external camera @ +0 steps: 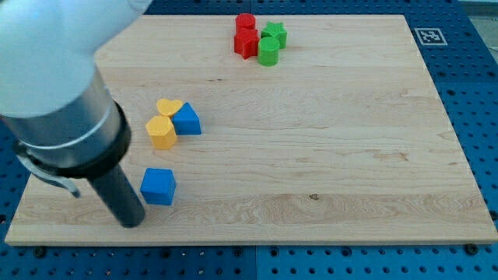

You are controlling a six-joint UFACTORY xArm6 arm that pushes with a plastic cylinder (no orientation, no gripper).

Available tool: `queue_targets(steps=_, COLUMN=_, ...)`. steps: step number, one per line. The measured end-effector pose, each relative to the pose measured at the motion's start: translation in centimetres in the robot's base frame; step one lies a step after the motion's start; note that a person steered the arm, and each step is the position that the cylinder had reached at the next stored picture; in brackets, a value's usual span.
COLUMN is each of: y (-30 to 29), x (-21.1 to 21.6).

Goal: Place the blue cube below to the yellow hexagon

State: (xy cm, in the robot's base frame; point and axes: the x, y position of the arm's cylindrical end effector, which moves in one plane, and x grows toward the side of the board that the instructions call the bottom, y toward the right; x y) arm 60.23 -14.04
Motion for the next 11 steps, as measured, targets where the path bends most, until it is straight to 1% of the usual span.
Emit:
queue_targets(steps=1, y=3.5, x=0.0)
queue_targets(steps=2, y=3.5, x=0.0)
queue_targets(steps=3, y=2.1, x=0.0)
queue_targets(steps=4, y=1.2, x=-1.0)
queue_targets(steps=6, y=4.0, x=-4.2)
queue_targets(steps=7, y=4.1, x=-6.0)
queue_targets(steps=8, y=4.1, x=-6.5)
queue_targets(steps=9, y=5.0, x=-4.3)
queue_targets(steps=10, y=4.3, x=-3.3)
queue_targets(steps=11, y=2.6, x=-4.2)
